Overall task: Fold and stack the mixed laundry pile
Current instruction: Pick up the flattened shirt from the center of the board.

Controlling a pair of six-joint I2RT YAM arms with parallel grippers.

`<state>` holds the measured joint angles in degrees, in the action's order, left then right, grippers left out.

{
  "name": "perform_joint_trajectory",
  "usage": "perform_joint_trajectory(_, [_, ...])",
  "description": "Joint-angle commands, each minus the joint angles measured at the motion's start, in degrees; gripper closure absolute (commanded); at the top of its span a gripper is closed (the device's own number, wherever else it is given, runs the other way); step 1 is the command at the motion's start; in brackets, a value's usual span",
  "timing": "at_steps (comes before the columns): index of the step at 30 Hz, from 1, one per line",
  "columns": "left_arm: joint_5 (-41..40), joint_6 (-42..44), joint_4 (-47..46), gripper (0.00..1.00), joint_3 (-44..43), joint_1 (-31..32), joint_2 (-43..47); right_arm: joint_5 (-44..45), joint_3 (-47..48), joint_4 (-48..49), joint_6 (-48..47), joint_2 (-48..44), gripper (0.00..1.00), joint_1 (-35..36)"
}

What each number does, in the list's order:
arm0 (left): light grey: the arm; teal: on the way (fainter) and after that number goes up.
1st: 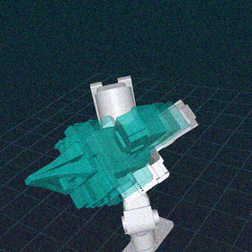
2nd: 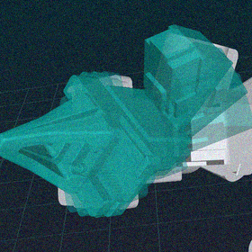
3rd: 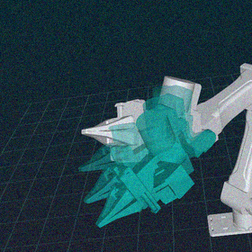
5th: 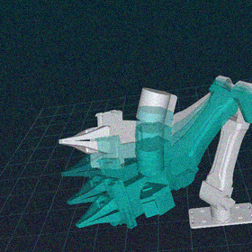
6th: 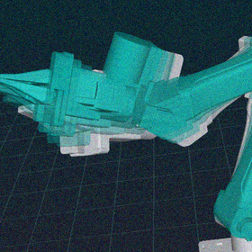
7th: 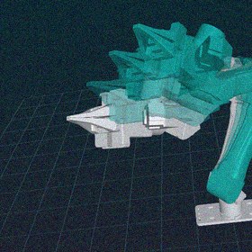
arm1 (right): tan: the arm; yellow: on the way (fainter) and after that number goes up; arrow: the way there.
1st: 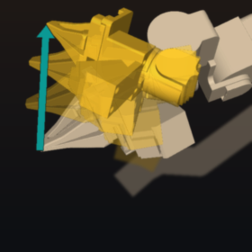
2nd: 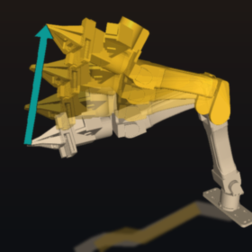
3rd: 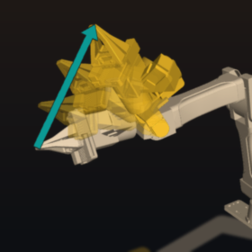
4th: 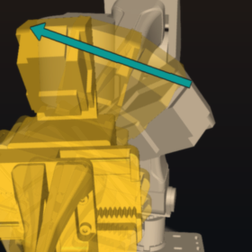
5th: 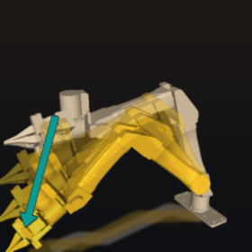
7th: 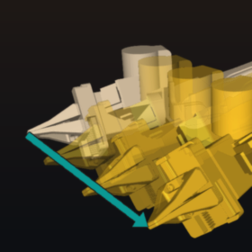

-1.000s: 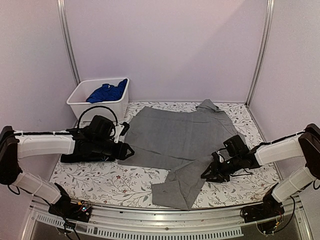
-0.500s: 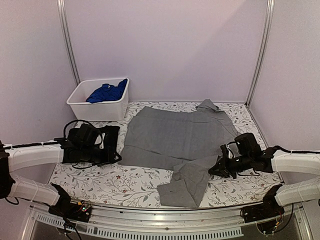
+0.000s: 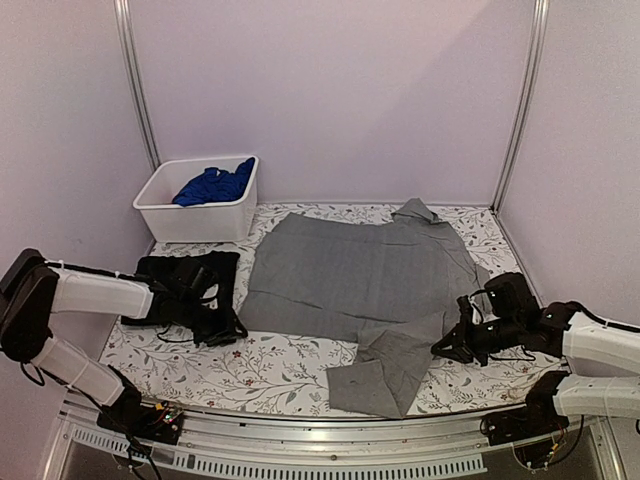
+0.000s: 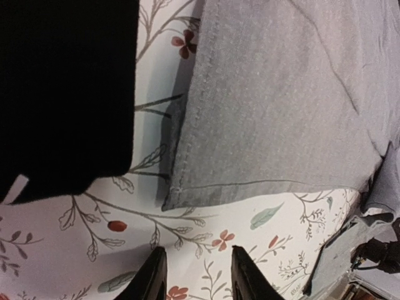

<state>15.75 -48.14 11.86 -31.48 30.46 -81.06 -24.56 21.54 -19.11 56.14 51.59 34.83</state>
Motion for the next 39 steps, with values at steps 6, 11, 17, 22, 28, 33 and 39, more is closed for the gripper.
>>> perform_joint_trajectory(6, [-5.6,-5.0,-3.0,0.65,-0.9,-2.7,-3.0,2.8,0.9,-4.1,0.1,-4.4,1.0,0.2])
perform_joint_trajectory(11, [-5.1,-4.0,-4.3,0.66,-2.7,-3.3,-5.5,3.7,1.5,-5.0,0.5,-6.6,1.0,0.2])
perform_joint_trajectory(17, [-3.8,-3.5,-4.3,0.93,-3.7,-3.5,-5.7,4.7,3.6,-6.9,0.0,-7.9,1.0,0.2])
perform_joint_trajectory(22, [-2.7,-3.0,1.0,1.0,-4.8,-3.4,-2.6,7.6,7.4,-13.0,-0.5,-11.4,1.0,0.2])
perform_joint_trajectory(28, [-3.7,-1.5,9.7,1.0,-7.8,-3.5,2.8,13.8,12.2,-19.5,2.4,-20.6,1.0,0.2])
perform_joint_trajectory(33, [-3.7,0.3,12.6,1.0,-15.3,-4.4,-0.3,18.0,16.4,-17.5,-0.1,-17.6,1.0,-0.2])
perform_joint_trajectory(39, [-2.2,1.7,14.5,1.0,-25.5,-7.0,-8.9,15.3,23.7,-13.5,-10.3,-8.2,1.0,-9.7])
